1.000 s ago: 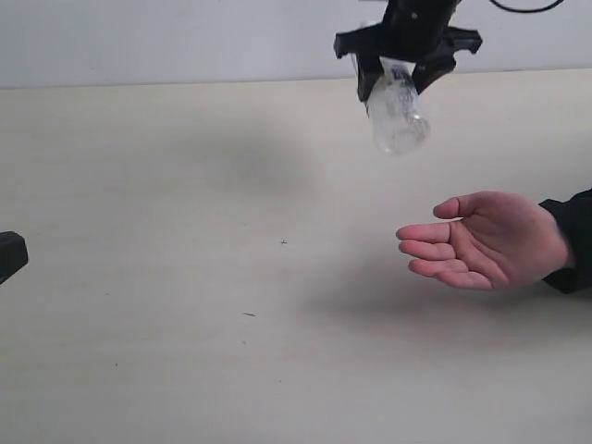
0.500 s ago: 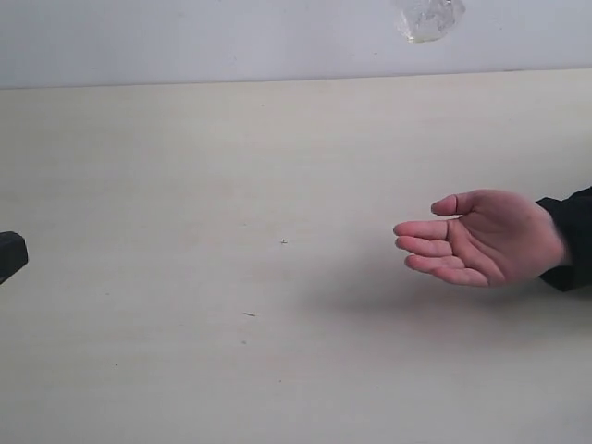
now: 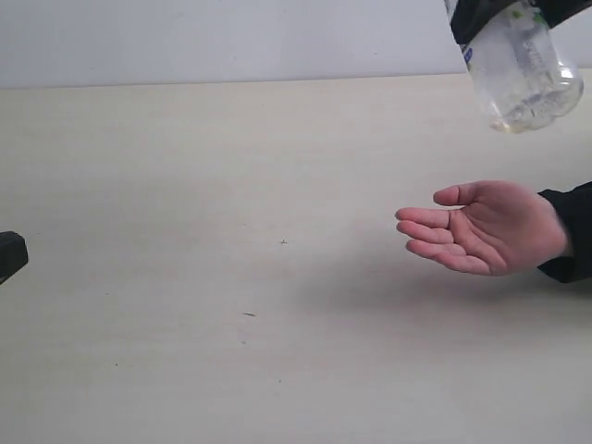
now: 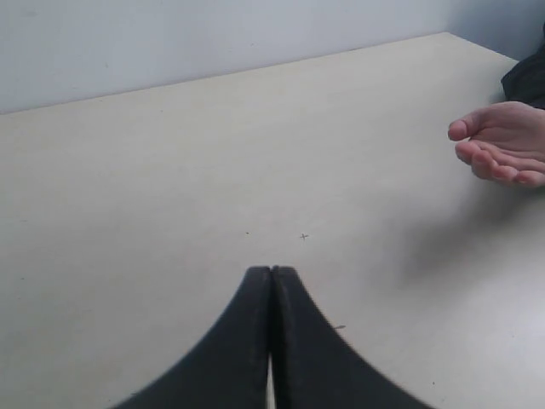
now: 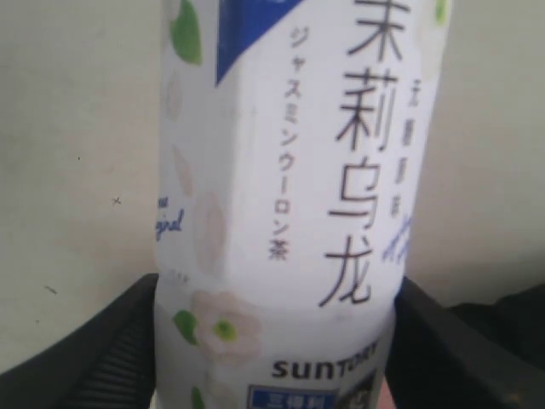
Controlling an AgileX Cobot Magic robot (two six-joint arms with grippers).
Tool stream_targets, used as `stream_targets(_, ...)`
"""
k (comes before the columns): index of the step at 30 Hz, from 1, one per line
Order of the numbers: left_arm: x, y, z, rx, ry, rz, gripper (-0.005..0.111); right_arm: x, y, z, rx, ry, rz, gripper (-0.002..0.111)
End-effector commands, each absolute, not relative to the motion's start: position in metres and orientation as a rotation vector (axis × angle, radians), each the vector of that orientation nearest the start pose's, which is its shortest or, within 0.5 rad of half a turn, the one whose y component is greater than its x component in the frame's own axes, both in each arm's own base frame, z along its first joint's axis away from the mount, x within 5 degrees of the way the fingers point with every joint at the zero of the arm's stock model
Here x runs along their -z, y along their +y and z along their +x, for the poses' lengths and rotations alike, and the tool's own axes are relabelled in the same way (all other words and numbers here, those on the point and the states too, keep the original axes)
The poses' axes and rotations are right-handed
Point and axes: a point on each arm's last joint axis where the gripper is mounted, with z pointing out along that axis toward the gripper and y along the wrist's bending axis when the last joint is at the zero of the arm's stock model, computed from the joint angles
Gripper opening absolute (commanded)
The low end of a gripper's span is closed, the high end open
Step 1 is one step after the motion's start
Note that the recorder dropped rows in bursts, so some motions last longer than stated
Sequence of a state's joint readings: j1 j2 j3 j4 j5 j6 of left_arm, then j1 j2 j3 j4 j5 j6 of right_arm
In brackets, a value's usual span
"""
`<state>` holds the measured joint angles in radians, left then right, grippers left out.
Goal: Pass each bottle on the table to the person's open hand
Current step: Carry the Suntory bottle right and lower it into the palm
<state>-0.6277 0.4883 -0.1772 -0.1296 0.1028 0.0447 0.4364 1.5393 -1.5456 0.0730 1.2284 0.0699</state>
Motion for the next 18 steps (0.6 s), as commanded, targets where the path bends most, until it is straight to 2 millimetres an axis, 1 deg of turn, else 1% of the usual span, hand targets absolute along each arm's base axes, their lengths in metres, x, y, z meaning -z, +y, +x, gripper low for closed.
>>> stream_targets(1, -0.227, -0.062, 0.084, 0.496, 1.841, 0.517, 0.000, -0.371, 0.124, 0.255, -0.238, 2.673, -0.493, 0.000)
stream_targets(4, -0.227, -0.062, 0.084, 0.496, 1.841, 0.517, 0.000, -0.371, 0.116, 0.238, -0.239, 2.672, -0.493, 0.000)
stream_targets(9, -0.227, -0.062, 0.084, 0.496, 1.841, 0.517, 0.000, -0.366, 0.110, 0.223, -0.236, 2.682, -0.494, 0.000)
stream_targets(12, -0.227, -0.062, 0.084, 0.496, 1.841, 0.517, 0.000, -0.359, 0.110, 0.222, -0.234, 2.709, -0.497, 0.000)
stream_targets(18, -0.227, -0.062, 0.084, 0.496, 1.841, 0.517, 0.000, -0.334, 0.109, 0.221, -0.212, 2.797, -0.508, 0.000)
